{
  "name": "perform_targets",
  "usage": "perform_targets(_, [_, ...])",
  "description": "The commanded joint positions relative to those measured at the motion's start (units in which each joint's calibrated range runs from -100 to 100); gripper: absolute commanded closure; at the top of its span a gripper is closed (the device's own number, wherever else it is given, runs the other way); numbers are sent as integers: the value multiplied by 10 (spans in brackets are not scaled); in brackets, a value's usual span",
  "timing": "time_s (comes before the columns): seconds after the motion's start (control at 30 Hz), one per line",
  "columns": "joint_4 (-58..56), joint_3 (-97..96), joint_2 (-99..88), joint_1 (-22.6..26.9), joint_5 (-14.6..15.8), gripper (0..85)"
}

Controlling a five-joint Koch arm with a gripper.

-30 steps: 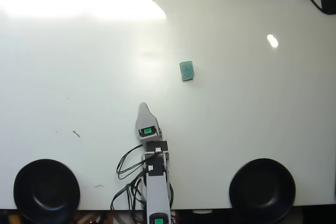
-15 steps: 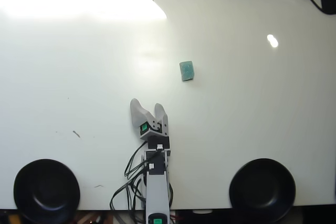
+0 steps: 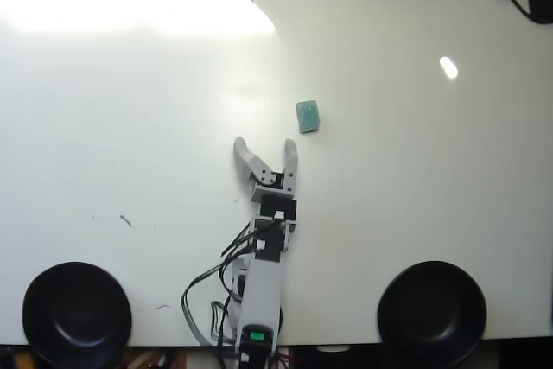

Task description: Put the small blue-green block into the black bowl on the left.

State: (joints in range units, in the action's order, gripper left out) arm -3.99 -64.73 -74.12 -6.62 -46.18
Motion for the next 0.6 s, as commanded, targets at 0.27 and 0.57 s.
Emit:
perform_targets(0.27, [143, 100, 166, -33, -107, 350])
perform_targets(0.57, [187, 141, 309, -62, -144, 345])
